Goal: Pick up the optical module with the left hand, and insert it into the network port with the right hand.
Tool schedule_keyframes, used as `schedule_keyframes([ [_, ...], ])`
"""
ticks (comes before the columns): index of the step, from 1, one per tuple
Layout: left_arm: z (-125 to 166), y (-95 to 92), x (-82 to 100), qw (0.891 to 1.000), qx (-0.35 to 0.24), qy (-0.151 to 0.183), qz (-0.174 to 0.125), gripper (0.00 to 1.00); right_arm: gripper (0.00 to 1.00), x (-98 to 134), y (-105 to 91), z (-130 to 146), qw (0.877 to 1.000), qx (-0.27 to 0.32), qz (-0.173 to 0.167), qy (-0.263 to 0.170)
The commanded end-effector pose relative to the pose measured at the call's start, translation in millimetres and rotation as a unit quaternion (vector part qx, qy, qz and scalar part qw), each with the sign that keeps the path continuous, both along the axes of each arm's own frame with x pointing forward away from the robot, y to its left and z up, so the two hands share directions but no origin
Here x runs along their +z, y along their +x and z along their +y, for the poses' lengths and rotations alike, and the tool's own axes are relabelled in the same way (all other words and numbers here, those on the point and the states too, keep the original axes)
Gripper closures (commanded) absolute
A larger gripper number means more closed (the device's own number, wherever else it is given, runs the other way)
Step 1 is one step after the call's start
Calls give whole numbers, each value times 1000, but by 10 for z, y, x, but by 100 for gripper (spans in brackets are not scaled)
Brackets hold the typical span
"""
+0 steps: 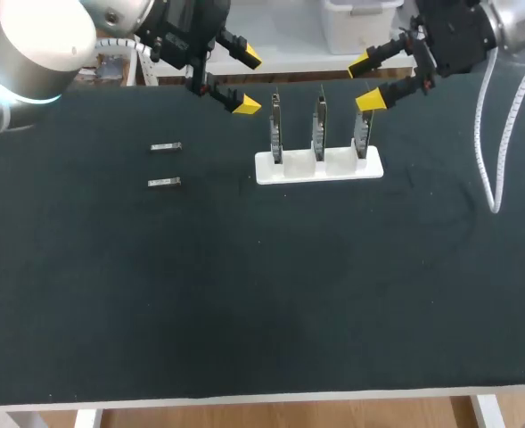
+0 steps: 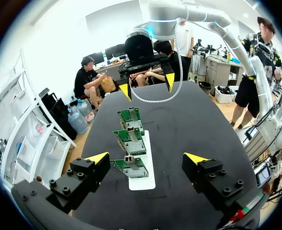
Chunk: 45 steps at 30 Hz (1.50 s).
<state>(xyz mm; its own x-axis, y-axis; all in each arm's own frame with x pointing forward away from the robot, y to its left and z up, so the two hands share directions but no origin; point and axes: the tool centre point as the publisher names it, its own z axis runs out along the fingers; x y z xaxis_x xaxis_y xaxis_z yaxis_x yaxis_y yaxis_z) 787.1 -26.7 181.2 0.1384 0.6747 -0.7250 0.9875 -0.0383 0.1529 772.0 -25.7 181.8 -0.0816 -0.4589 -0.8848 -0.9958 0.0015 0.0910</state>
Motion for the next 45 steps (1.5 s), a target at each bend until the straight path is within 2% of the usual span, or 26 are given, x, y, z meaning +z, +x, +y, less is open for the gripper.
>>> schedule_keyframes([
  [1,-8,4,9,1000,0,3,1,0,0,5,-19,1,1000,-2,-1,-1],
  [3,-8,4,9,1000,0,3,1,0,0,5,-19,1,1000,-2,-1,-1],
  [6,-51,126,61,1000,-11,26,2,0,0,5,-19,1,1000,-2,-1,-1],
  [9,55,177,85,999,-3,49,4,0,0,5,-19,1,1000,-2,-1,-1],
  [13,285,114,55,996,26,82,13,0,0,5,-19,1,1000,-2,-1,-1],
  [16,417,39,-18,995,44,87,25,0,0,5,-19,1,1000,-2,-1,-1],
  [24,554,-199,-214,990,72,112,51,0,0,5,-19,1,1000,-2,-1,-1],
  [30,584,-327,-310,991,72,101,59,0,0,5,-19,1,1000,-2,-1,-1],
  [31,578,-330,-317,992,67,92,60,0,0,5,-19,1,1000,-2,-1,-1],
  [45,578,-330,-317,992,67,92,60,0,0,5,-19,1,1000,-2,-1,-1],
])
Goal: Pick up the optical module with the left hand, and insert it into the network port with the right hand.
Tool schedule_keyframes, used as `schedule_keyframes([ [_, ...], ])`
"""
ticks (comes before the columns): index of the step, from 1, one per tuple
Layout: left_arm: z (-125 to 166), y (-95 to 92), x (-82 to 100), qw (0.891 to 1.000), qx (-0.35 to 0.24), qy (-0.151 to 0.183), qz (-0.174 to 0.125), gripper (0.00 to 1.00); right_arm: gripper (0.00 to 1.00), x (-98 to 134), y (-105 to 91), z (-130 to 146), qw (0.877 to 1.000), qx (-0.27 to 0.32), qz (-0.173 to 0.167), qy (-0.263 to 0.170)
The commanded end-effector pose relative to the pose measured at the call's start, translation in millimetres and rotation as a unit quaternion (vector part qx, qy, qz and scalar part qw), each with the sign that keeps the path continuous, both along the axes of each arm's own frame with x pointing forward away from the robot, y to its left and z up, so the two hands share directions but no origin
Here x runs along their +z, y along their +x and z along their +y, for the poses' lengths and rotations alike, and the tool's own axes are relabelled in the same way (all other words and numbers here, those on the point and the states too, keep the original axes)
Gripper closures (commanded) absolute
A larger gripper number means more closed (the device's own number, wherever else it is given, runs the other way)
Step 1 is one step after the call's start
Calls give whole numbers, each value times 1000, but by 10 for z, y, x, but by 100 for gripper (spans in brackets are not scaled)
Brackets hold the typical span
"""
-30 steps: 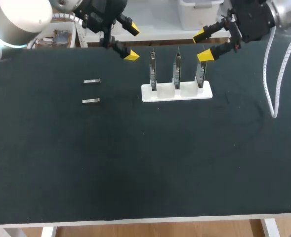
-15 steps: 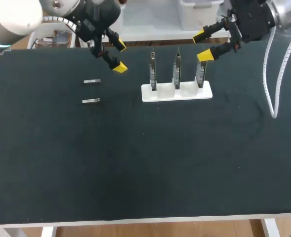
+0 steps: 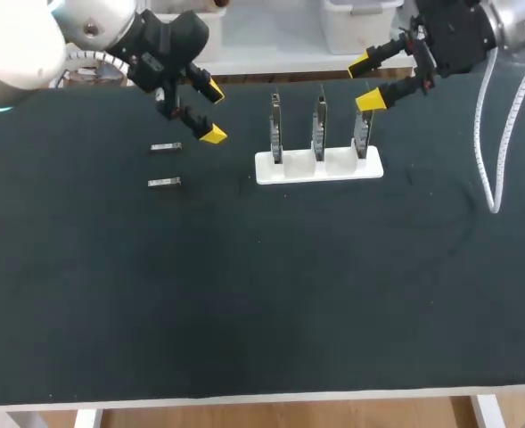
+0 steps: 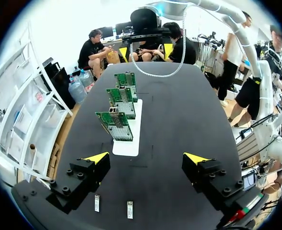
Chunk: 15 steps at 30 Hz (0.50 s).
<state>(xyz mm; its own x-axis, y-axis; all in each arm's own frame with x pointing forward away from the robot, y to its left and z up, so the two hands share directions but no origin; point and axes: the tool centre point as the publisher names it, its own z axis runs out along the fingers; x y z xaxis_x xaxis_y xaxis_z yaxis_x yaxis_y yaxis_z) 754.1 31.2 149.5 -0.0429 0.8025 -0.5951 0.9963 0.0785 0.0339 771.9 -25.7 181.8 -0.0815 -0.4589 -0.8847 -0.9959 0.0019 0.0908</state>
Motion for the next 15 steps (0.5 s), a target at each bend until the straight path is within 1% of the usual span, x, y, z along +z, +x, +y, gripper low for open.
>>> schedule_keyframes([
  [1,-1,-1,1,1000,0,1,-1,0,0,5,-18,0,1000,-2,-1,-1],
  [6,-1,-1,1,1000,0,1,-1,0,0,5,-18,0,1000,-2,-1,-1],
  [8,-66,128,113,1000,-11,7,-24,0,0,5,-18,0,1000,-2,-1,-1],
  [11,-94,225,155,999,-11,15,-32,0,0,5,-18,0,1000,-2,-1,-1],
  [13,-57,234,158,999,-12,24,-36,0,0,5,-18,0,1000,-2,-1,-1],
  [14,-2,221,142,999,-3,34,-33,0,0,5,-18,0,1000,-2,-1,-1],
  [15,58,204,124,999,2,34,-29,0,0,5,-18,0,1000,-2,-1,-1],
])
